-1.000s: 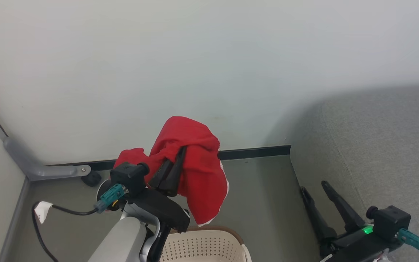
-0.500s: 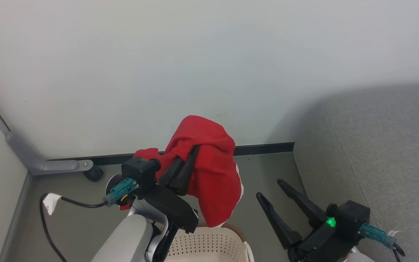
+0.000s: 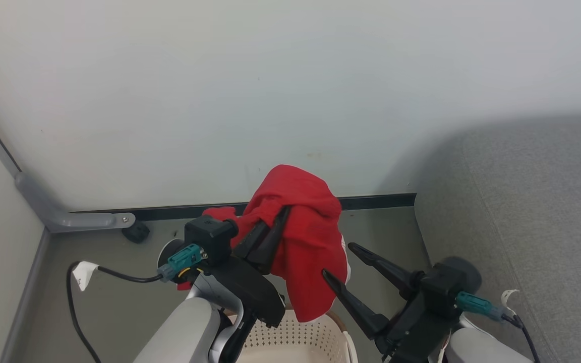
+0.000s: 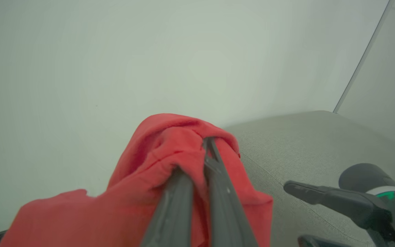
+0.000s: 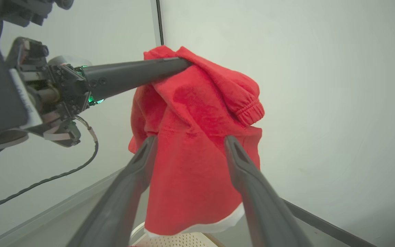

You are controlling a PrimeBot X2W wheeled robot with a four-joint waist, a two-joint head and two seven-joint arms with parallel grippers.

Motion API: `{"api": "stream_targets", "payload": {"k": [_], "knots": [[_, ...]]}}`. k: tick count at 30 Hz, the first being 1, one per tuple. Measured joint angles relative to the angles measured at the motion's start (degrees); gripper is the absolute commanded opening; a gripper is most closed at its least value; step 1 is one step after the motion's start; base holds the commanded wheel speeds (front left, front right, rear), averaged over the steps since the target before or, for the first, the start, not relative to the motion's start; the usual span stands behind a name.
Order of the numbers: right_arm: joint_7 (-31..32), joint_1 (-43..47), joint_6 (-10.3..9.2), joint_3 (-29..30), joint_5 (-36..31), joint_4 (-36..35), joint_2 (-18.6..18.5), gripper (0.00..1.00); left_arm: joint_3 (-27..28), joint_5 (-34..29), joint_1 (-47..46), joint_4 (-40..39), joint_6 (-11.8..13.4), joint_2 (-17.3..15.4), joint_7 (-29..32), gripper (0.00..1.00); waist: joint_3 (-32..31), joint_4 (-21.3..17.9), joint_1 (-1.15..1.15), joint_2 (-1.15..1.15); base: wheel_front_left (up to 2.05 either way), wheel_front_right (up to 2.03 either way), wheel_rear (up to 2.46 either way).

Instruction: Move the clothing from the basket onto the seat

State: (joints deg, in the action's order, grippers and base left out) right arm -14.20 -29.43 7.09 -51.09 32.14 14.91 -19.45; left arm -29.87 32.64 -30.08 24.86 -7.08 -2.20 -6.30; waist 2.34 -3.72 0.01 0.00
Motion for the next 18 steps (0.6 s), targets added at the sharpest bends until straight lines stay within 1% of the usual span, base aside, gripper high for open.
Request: {"api": "stream_targets", "payload": {"k": [6, 8, 14, 18], "knots": [[0.0, -3.2, 0.01, -4.1, 0.2, 3.5, 0.2, 1.0, -1.4, 0.0, 0.0, -1.4, 0.0, 0.0, 0.9, 0.0, 0.2, 0.6, 0.0, 0.0, 0.0, 0.0, 0.0], [0.0, -4.1, 0.04, -4.7, 0.4, 4.8, 0.4, 1.0, -2.8, 0.4, -0.1, -1.6, 0.0, -0.1, 1.3, 0.0, 0.3, 0.9, 0.0, 0.0, 0.0, 0.0, 0.0], [0.0, -6.7, 0.04, -6.5, 1.2, 8.4, 2.1, 1.0, -4.0, 0.6, -0.1, -2.5, 0.5, -0.1, 1.8, 0.0, 0.6, 1.5, 0.0, 0.0, 0.0, 0.0, 0.0], [0.0, -8.3, 0.04, -8.1, 1.8, 11.2, 3.0, 1.0, -5.6, 2.0, -0.1, -3.3, 0.6, -0.1, 2.3, 0.0, 0.8, 1.9, 0.0, 0.0, 0.0, 0.0, 0.0]]}}
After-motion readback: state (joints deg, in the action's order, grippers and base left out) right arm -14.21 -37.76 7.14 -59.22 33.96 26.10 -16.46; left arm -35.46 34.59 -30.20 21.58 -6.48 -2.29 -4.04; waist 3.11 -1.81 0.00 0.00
